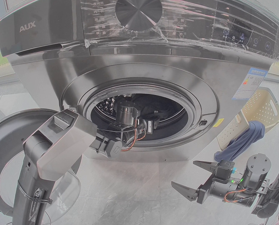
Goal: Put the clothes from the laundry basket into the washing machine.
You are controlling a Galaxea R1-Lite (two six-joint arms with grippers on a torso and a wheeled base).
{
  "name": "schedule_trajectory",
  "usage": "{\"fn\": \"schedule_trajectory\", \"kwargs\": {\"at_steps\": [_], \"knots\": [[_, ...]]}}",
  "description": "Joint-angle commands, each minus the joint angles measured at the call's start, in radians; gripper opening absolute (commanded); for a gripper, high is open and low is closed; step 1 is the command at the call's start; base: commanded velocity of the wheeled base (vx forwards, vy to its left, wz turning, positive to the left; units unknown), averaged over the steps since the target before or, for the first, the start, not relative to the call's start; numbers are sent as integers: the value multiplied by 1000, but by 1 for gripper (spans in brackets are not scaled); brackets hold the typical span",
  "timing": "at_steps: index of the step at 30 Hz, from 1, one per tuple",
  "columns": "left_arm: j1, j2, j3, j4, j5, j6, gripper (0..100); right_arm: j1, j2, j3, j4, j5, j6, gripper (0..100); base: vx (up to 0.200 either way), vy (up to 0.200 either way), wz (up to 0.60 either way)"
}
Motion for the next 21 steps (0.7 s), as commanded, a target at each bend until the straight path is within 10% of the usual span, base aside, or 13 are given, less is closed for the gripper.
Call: {"fn": "schedule_trajectory", "kwargs": {"at_steps": [1, 8, 21], "knots": [[15, 63, -85, -8, 11, 2, 0, 1, 1, -3, -1, 0, 0, 100, 0, 0, 0], [26, 169, -401, -86, 89, -16, 0, 1, 3, -5, -1, 0, 0, 100, 0, 0, 0], [33, 190, -419, -123, 95, -35, 0, 1, 9, -8, -1, 0, 3, 100, 0, 0, 0]]}}
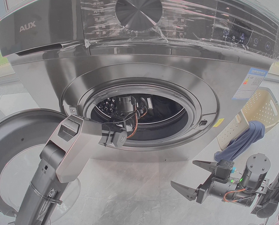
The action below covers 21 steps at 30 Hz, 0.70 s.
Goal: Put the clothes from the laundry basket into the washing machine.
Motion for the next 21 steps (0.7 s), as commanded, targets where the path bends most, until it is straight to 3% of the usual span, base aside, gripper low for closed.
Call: {"fn": "schedule_trajectory", "kwargs": {"at_steps": [1, 6, 14, 16, 17, 20, 21], "knots": [[-3, 11, -5, 3, 4, -1, 100, -1, 5, -1, 0, 0, 1, 100, 0, 0, 0], [-17, -47, 41, 8, 26, -1, 100, -1, 1, -1, 0, 0, 1, 100, 0, 0, 0], [-79, -336, 492, 6, 23, 23, 100, -36, -10, 10, 1, 4, -2, 100, 0, 0, 0], [-89, -366, 551, -4, 18, 39, 100, -36, -8, 12, 1, 10, -2, 100, 0, 0, 0], [-96, -396, 622, -18, 17, 71, 100, -36, -8, 12, 1, 12, -2, 100, 0, 0, 0], [-115, -442, 765, -102, 14, 123, 100, -33, -12, 18, 1, 12, -4, 100, 0, 0, 0], [-115, -442, 765, -102, 14, 123, 100, -33, -12, 18, 1, 12, -4, 100, 0, 0, 0]]}}
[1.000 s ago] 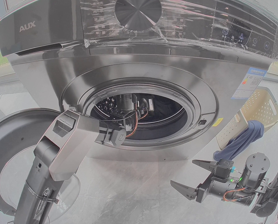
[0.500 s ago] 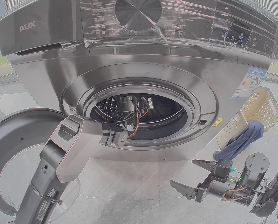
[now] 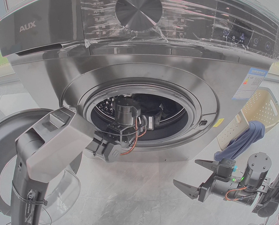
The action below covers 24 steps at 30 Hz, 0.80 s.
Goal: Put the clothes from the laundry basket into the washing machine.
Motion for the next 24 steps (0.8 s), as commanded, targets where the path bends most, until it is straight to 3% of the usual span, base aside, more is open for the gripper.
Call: {"fn": "schedule_trajectory", "kwargs": {"at_steps": [1, 5, 9, 15, 20, 24], "knots": [[-66, -212, 332, -147, -6, 86, 100, -12, -7, 13, 1, 6, -2, 100, 0, 0, 0], [-111, -270, 495, -206, -12, 96, 100, -12, -7, 23, 1, 7, -2, 100, 0, 0, 0], [-152, -335, 610, -236, -35, 89, 100, -6, -6, 25, 1, 6, -1, 100, 0, 0, 0], [-221, -416, 806, -308, -28, 80, 100, -4, -82, 66, 1, 4, -4, 100, 0, 0, 0], [-244, -522, 1018, -510, -26, 57, 100, -15, -181, 82, 13, -13, 1, 100, -40, 0, 0], [-234, -594, 1170, -644, -25, 59, 100, -49, -244, 83, 27, -77, 5, 100, -200, 0, 0]]}}
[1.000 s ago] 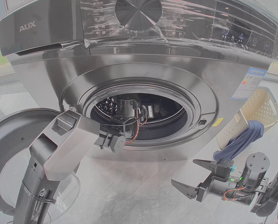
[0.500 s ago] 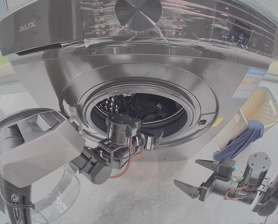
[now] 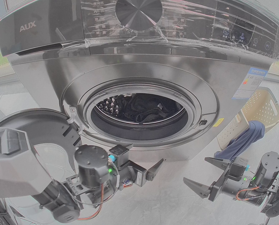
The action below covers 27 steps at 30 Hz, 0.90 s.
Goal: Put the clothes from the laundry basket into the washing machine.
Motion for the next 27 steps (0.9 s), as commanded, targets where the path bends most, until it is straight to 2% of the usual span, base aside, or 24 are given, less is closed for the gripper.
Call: {"fn": "schedule_trajectory", "kwargs": {"at_steps": [1, 3, 8, 14, 16, 18, 21, 24, 25, 26, 27], "knots": [[-16, -190, 245, -180, 1, -7, 100, -46, -161, 21, 26, -66, 6, 100, -200, 0, 0], [-16, -220, 280, -203, 3, -5, 100, -54, -183, 21, 42, -71, 6, 100, -200, 0, 0], [-9, -392, 406, -224, 11, -4, 100, -152, -330, 21, 186, -77, 5, 100, -200, 0, 0], [58, -542, 507, -209, 12, 21, 100, -273, -612, 21, 531, -72, -3, 100, -200, 0, 0], [66, -590, 507, -186, 28, 19, 100, -304, -689, 21, 611, -71, -3, 100, -200, 0, 0], [69, -707, 507, -98, 55, 21, 100, -349, -832, 20, 730, -71, -5, 100, -200, 0, 0], [75, -851, 507, 63, 61, 16, 100, -395, -986, 12, 855, -71, -6, 100, -67, 0, 0], [133, -998, 507, 224, 58, -4, 100, -433, -1103, 9, 953, -67, -5, 100, 0, 0, 0], [133, -998, 507, 224, 58, -4, 100, -433, -1103, 9, 953, -67, -5, 100, 0, 0, 0], [181, -1132, 507, 376, 55, -22, 100, -456, -1184, 9, 1016, -66, -6, 100, 0, -200, 0], [190, -1173, 507, 418, 55, -27, 100, -465, -1213, 8, 1039, -66, -6, 100, 0, -200, 0]]}}
